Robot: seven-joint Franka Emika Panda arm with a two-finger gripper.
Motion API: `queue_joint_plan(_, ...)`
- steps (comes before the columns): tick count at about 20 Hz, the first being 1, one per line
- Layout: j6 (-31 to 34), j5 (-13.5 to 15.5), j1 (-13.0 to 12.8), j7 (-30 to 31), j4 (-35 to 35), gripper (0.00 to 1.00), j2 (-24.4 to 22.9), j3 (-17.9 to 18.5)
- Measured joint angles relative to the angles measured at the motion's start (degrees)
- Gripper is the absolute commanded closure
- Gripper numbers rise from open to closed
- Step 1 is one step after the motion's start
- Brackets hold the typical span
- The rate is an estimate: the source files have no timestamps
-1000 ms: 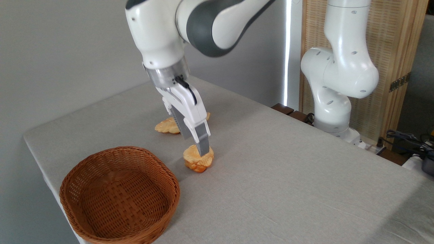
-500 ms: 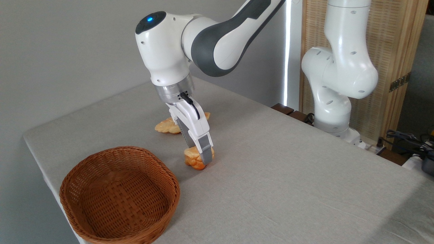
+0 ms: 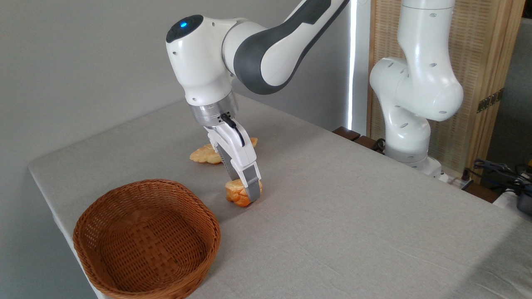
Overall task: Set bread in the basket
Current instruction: 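Lift the bread roll and carry it over the wicker basket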
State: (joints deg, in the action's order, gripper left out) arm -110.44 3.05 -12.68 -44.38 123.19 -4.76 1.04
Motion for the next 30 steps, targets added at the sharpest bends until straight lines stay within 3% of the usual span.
queue_joint_plan(23, 0.1, 0.0, -0.1, 0.1, -1.1, 0.56, -0.9, 0.3)
queue_joint_plan(30, 0.0, 0.2, 0.4, 0.1, -8.5, 0.53, -1.8, 3.0)
